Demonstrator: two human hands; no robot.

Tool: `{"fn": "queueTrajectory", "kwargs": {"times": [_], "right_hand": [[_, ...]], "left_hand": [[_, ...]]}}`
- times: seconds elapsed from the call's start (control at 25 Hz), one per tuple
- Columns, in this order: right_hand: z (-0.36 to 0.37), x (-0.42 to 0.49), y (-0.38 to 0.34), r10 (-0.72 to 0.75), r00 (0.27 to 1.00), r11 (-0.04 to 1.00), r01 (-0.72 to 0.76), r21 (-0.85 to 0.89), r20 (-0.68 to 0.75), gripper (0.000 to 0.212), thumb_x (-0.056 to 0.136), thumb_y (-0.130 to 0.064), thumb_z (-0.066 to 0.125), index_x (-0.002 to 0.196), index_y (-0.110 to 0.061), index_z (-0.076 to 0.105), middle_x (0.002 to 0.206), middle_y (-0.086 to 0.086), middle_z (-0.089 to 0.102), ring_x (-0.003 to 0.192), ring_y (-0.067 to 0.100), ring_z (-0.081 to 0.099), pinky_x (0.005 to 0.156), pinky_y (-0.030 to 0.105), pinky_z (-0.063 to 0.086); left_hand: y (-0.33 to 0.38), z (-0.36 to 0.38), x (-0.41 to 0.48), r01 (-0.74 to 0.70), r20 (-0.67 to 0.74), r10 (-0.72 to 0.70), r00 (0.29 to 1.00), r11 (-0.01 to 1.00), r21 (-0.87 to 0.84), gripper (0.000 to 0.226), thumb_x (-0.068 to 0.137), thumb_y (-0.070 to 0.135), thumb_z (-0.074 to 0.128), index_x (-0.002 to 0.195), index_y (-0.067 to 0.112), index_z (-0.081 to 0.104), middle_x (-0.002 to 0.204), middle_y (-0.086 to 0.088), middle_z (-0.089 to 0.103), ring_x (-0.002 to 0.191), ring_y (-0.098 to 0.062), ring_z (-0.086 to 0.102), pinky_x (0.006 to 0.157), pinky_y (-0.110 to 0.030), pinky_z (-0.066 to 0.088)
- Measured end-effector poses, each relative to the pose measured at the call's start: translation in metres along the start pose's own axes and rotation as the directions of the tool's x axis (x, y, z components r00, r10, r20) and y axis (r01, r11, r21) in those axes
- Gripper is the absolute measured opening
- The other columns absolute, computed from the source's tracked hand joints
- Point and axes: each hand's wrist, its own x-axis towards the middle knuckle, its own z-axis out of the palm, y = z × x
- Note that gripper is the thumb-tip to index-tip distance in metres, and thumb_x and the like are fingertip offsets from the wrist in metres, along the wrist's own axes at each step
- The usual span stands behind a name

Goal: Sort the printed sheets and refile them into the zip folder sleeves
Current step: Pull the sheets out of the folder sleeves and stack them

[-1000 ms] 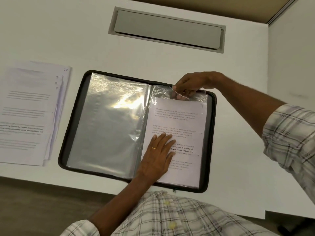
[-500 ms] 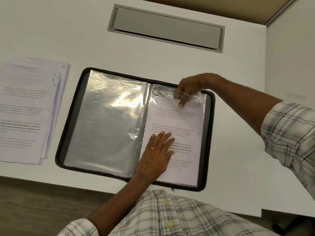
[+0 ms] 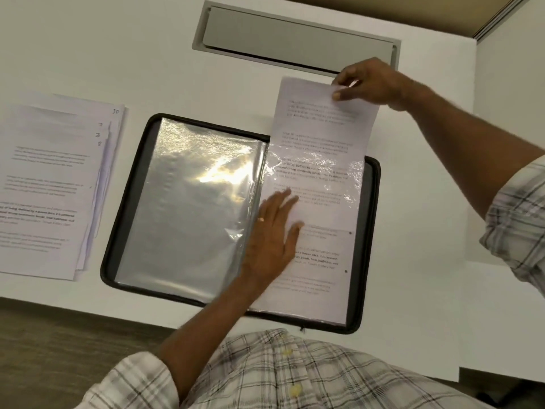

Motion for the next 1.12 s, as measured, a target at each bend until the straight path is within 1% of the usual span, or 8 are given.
{"fn": "queueTrajectory", "kwargs": {"times": [0.16, 0.28, 0.4, 0.48, 0.56, 0.64, 0.84, 1.12], "right_hand": [[-0.022, -0.006, -0.005, -0.036, 0.999, 0.998, 0.037, 0.055, -0.004, 0.027, 0.091, -0.032, 0.076, 0.112, -0.015, 0.074, 0.103, -0.009, 0.072, 0.086, -0.003, 0.063, 0.082, 0.018, 0.050], [-0.031, -0.011, -0.014, -0.084, 0.993, 0.991, 0.092, 0.093, -0.086, 0.028, 0.091, -0.032, 0.076, 0.109, -0.011, 0.074, 0.104, -0.003, 0.072, 0.083, -0.003, 0.065, 0.077, 0.014, 0.050], [-0.032, -0.017, -0.010, -0.076, 0.942, 0.977, 0.136, 0.164, -0.328, 0.042, 0.085, -0.040, 0.081, 0.115, -0.012, 0.072, 0.114, -0.002, 0.072, 0.100, 0.003, 0.067, 0.094, 0.023, 0.053], [-0.019, -0.023, 0.009, 0.085, 0.859, 0.944, 0.093, 0.317, -0.505, 0.057, 0.084, -0.041, 0.082, 0.131, -0.016, 0.059, 0.128, -0.006, 0.064, 0.115, 0.005, 0.062, 0.100, 0.021, 0.050], [0.004, -0.034, 0.029, 0.295, 0.877, 0.752, 0.033, 0.659, -0.380, 0.064, 0.086, -0.029, 0.083, 0.138, -0.011, 0.049, 0.134, -0.002, 0.063, 0.118, 0.011, 0.064, 0.090, 0.023, 0.054], [0.028, -0.047, 0.047, 0.317, 0.925, 0.632, -0.040, 0.774, -0.211, 0.060, 0.089, -0.017, 0.079, 0.139, -0.002, 0.052, 0.130, 0.006, 0.069, 0.115, 0.020, 0.070, 0.085, 0.032, 0.058], [0.023, -0.061, 0.041, 0.318, 0.845, 0.670, 0.121, 0.733, -0.430, 0.041, 0.089, -0.007, 0.075, 0.125, 0.006, 0.060, 0.114, 0.015, 0.073, 0.107, 0.030, 0.072, 0.093, 0.049, 0.060], [-0.032, -0.081, -0.057, 0.063, 0.747, 0.646, 0.475, 0.597, -0.662, 0.027, 0.091, -0.007, 0.073, 0.115, -0.002, 0.062, 0.112, 0.015, 0.072, 0.104, 0.026, 0.069, 0.091, 0.042, 0.058]], "left_hand": [[-0.017, -0.020, 0.122, 0.210, -0.134, -0.221, 0.966, 0.973, -0.096, 0.065, 0.106, 0.038, 0.055, 0.157, 0.004, 0.033, 0.161, -0.014, 0.037, 0.149, -0.027, 0.033, 0.122, -0.044, 0.032], [-0.032, -0.035, 0.192, 0.238, -0.027, -0.242, 0.970, 0.967, -0.095, 0.063, 0.101, 0.042, 0.062, 0.151, 0.008, 0.043, 0.144, -0.011, 0.054, 0.130, -0.024, 0.053, 0.108, -0.039, 0.047], [-0.042, -0.039, 0.225, 0.213, -0.006, -0.217, 0.976, 0.962, -0.168, 0.031, 0.098, 0.029, 0.069, 0.119, 0.005, 0.068, 0.108, 0.000, 0.071, 0.091, -0.013, 0.068, 0.086, -0.038, 0.060], [-0.044, -0.038, 0.232, 0.232, -0.012, -0.243, 0.970, 0.940, -0.250, 0.031, 0.096, 0.030, 0.070, 0.113, 0.004, 0.073, 0.103, -0.001, 0.075, 0.085, -0.015, 0.071, 0.081, -0.040, 0.061], [-0.041, -0.036, 0.236, 0.252, -0.022, -0.278, 0.960, 0.901, -0.353, 0.034, 0.095, 0.032, 0.069, 0.114, 0.003, 0.073, 0.104, -0.003, 0.076, 0.087, -0.014, 0.073, 0.082, -0.042, 0.062], [-0.032, -0.035, 0.237, 0.255, -0.025, -0.291, 0.956, 0.873, -0.416, 0.031, 0.097, 0.029, 0.068, 0.114, 0.004, 0.073, 0.105, -0.003, 0.077, 0.089, -0.013, 0.074, 0.082, -0.041, 0.063], [-0.001, -0.053, 0.251, 0.214, -0.109, -0.340, 0.934, 0.778, -0.591, 0.028, 0.096, 0.026, 0.069, 0.115, 0.008, 0.075, 0.104, -0.004, 0.078, 0.090, -0.016, 0.074, 0.077, -0.034, 0.060], [0.037, -0.117, 0.249, 0.053, -0.197, -0.352, 0.915, 0.590, -0.806, 0.017, 0.097, 0.018, 0.071, 0.108, 0.004, 0.074, 0.095, 0.000, 0.078, 0.090, -0.016, 0.071, 0.088, -0.043, 0.061]]}}
